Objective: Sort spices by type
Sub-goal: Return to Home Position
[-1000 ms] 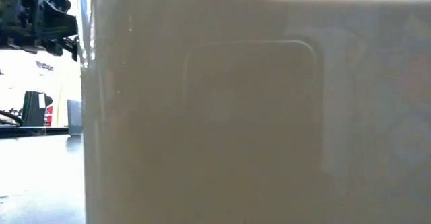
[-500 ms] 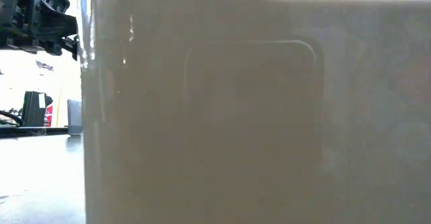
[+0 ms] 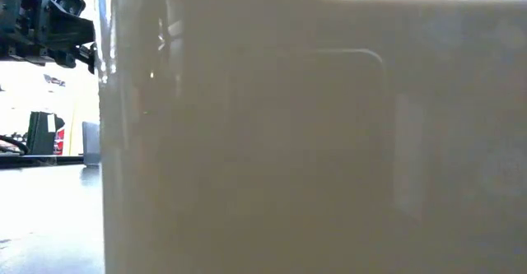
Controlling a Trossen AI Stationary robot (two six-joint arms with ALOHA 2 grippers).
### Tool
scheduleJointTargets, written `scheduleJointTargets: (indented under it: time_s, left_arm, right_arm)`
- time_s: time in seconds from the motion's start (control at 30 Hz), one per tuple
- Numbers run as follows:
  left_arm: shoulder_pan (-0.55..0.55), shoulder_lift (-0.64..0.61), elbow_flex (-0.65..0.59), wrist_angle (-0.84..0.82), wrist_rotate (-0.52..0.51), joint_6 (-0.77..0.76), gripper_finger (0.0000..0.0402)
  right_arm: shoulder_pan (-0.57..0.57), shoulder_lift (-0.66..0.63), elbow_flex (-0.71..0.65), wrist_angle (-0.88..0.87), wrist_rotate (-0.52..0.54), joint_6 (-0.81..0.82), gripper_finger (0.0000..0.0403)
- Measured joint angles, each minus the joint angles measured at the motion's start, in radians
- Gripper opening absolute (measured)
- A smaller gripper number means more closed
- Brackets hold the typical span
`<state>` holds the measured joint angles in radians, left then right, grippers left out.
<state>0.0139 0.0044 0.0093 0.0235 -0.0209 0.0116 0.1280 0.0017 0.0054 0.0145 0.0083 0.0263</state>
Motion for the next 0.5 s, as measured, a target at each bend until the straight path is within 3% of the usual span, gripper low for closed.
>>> scheduleJointTargets:
  time_s: [0.5]
  left_arm:
    - [0.0, 0.0, 0.0, 0.0, 0.0, 0.0, 0.0383]
  right_arm:
    - [-0.007, 0.0, 0.0, 0.0, 0.0, -0.046, 0.0384]
